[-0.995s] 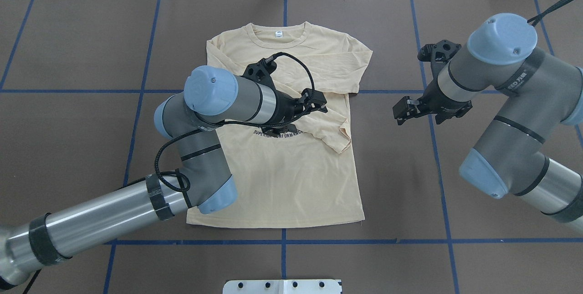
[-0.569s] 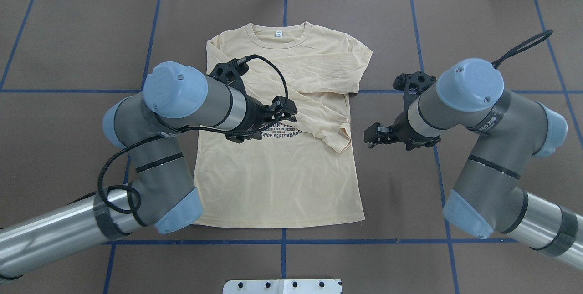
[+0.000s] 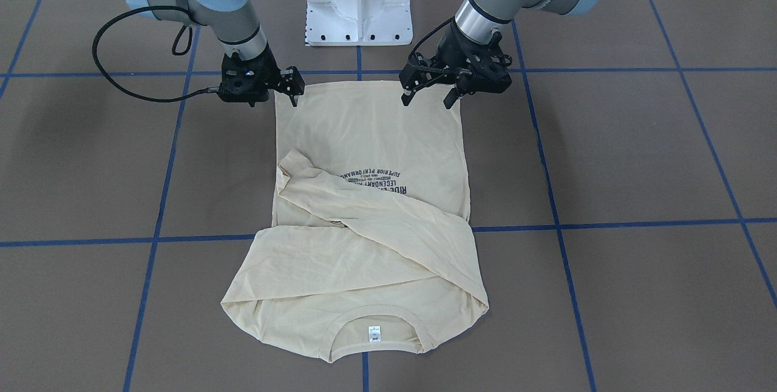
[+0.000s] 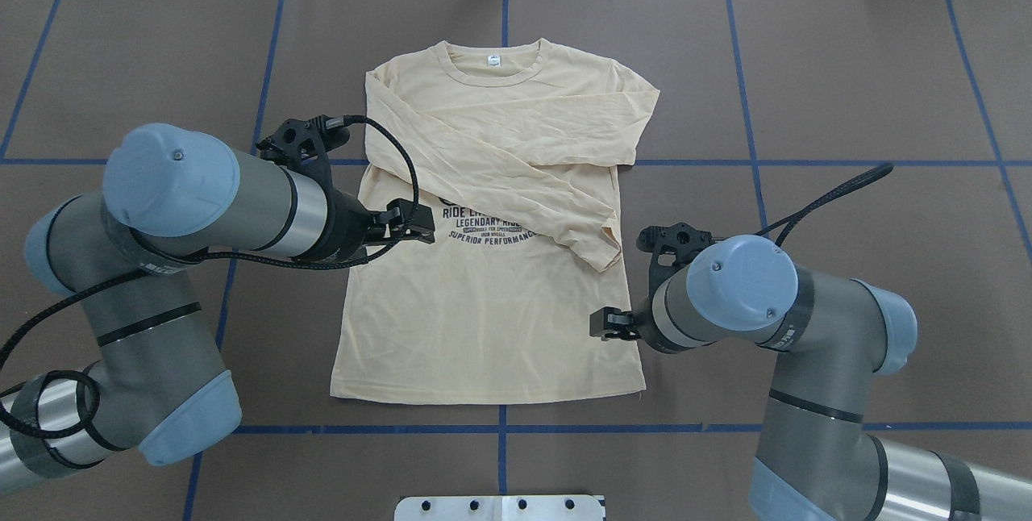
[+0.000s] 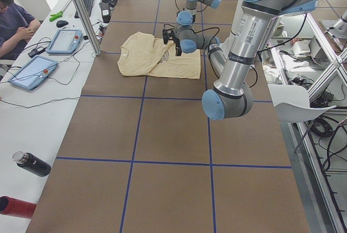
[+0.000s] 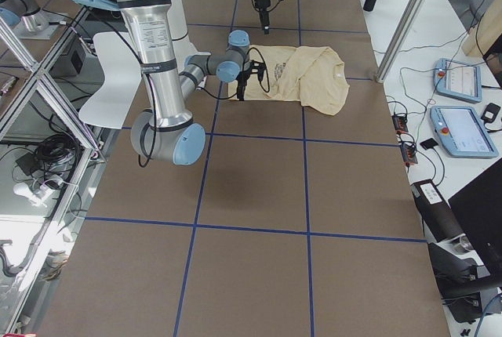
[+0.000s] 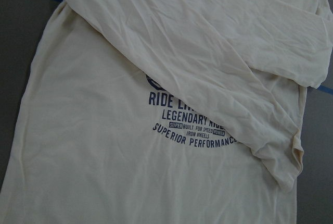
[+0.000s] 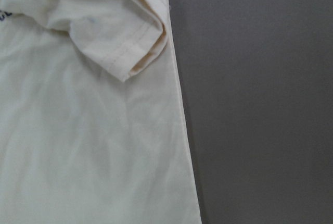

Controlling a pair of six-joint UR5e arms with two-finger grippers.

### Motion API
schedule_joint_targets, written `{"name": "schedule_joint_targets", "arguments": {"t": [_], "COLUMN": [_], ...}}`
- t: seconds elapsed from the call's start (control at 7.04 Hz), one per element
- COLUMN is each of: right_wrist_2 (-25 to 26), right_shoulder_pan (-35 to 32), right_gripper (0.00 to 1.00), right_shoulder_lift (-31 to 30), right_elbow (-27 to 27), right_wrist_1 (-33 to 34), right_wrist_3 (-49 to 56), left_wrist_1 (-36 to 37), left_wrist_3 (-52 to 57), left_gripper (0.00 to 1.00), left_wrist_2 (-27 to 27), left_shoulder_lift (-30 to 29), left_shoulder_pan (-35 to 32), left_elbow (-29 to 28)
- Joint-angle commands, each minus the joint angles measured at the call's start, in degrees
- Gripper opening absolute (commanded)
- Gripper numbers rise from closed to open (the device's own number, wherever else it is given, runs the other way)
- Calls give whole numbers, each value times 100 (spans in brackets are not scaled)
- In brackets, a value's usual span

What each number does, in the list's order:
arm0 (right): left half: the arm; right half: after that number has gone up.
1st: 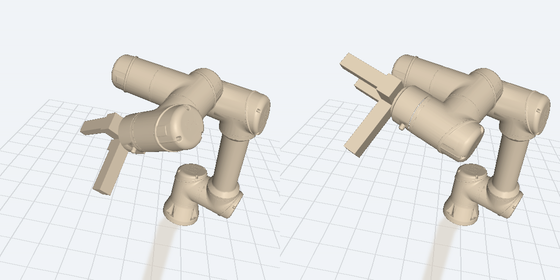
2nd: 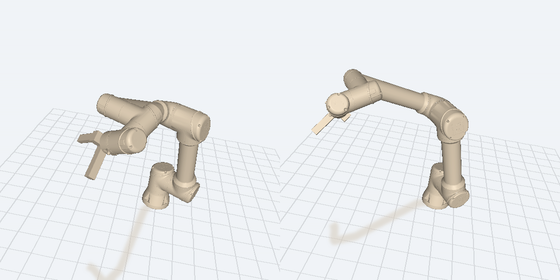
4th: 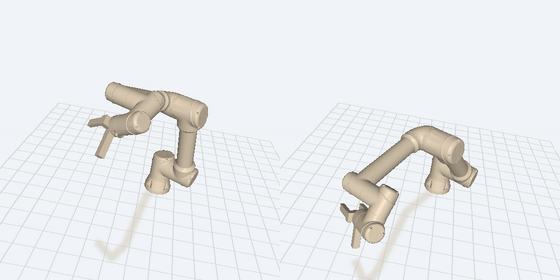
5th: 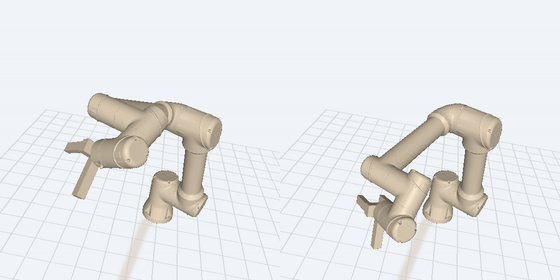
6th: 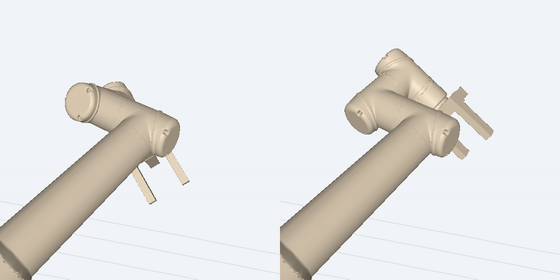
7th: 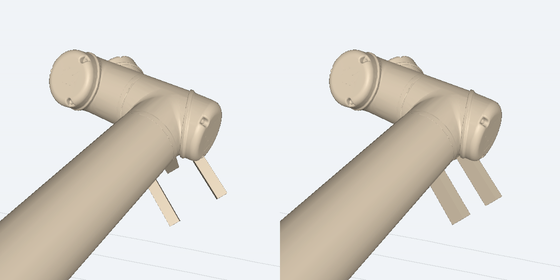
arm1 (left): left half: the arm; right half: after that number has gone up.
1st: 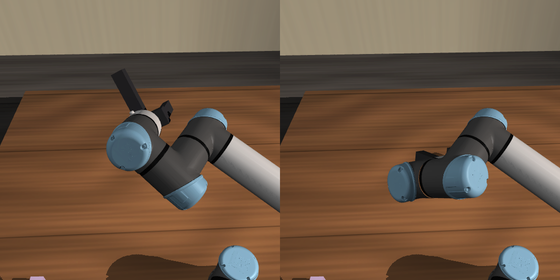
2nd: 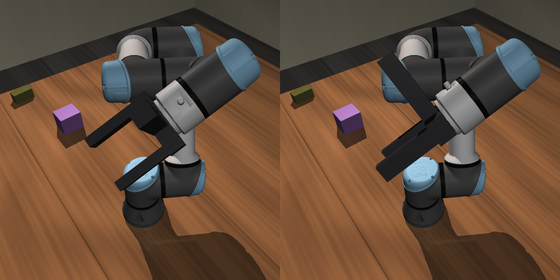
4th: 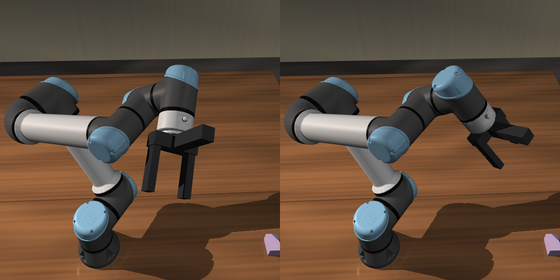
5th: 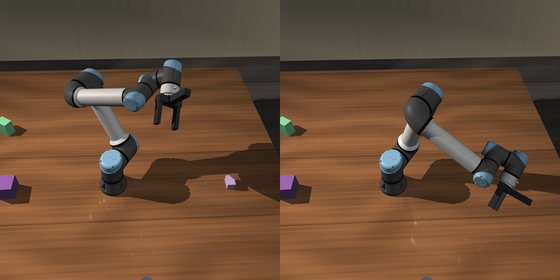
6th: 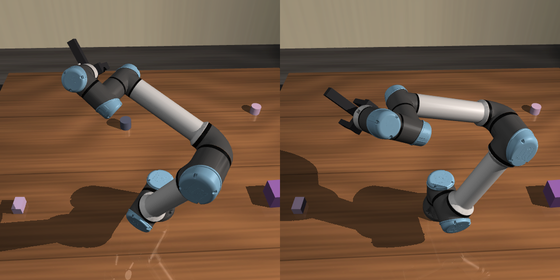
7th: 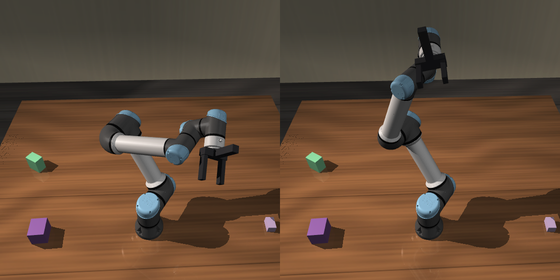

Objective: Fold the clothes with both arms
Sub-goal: 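Move both grippers down to the shirt hem corners nearest the robot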

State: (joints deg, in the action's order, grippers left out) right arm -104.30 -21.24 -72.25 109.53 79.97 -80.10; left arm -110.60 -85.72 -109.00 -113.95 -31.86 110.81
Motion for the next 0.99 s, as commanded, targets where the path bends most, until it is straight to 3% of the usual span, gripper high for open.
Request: {"name": "schedule_joint_targets", "arguments": {"t": [0.0,0.43,0.57,0.71,0.85], "right_wrist_2": [86,33,33,33,33], "right_shoulder_pan": [216,313,330,348,357], "right_gripper": [99,95,82,79,68], "right_shoulder_lift": [0,-52,-53,-61,-62], "right_elbow": [-2,-72,-90,-107,-125], "right_wrist_1": [18,80,88,97,89], "right_wrist_3": [-50,-41,-41,-41,-41], "left_wrist_1": [12,12,3,12,3], "left_wrist_3": [20,20,20,20,20], "left_gripper": [99,99,99,99,99], "left_wrist_2": [10,1,1,1,1], "left_shoulder_lift": [118,127,136,136,136], "left_shoulder_pan": [-5,-5,-5,-5,-5], "left_elbow": [28,37,37,37,37]}}
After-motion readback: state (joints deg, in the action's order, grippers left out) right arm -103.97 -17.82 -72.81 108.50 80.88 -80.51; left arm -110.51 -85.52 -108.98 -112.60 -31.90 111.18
